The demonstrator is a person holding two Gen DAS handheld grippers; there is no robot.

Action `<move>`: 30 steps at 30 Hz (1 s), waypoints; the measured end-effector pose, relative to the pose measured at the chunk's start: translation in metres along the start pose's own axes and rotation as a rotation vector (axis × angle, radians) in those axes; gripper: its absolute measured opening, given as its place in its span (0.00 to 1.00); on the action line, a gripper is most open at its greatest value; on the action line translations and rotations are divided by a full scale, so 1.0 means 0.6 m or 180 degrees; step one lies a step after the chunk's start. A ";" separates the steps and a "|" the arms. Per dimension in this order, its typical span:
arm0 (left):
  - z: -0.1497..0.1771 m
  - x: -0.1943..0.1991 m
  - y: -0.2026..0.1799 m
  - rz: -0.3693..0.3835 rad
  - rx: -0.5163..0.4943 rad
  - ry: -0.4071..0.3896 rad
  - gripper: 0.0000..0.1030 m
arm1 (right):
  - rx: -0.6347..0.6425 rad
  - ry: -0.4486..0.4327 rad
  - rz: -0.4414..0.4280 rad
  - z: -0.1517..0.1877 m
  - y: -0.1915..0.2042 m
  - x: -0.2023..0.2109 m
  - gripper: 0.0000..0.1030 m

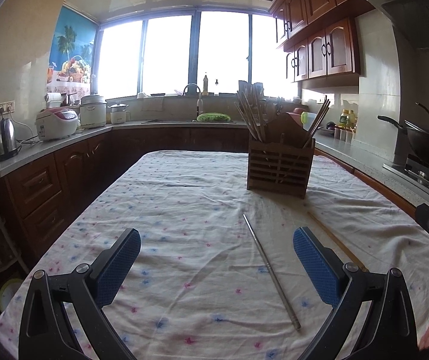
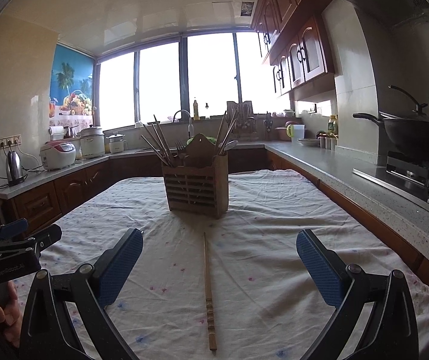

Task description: Organize utensils

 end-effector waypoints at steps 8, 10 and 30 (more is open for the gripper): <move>0.006 0.005 0.003 -0.0008 -0.0022 -0.0030 0.99 | -0.0073 0.0011 0.0017 0.006 -0.007 0.003 1.00; 0.007 0.005 0.004 -0.0008 -0.0027 -0.0029 0.99 | -0.0092 0.0015 0.0019 0.007 -0.010 0.002 1.00; 0.011 0.004 0.003 -0.0055 -0.0051 -0.0035 0.99 | -0.0173 0.0035 0.0008 0.010 -0.017 0.003 1.00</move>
Point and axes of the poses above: each gripper's, at about its wrist camera, not at the fingertips, and x roughly against the way its jaws point, y to its left, z to its underside, the point moved 1 cm from there along -x, roughly the way its jaws point, and after that the axes turned 15 degrees about -y, right-handed, at the moved point
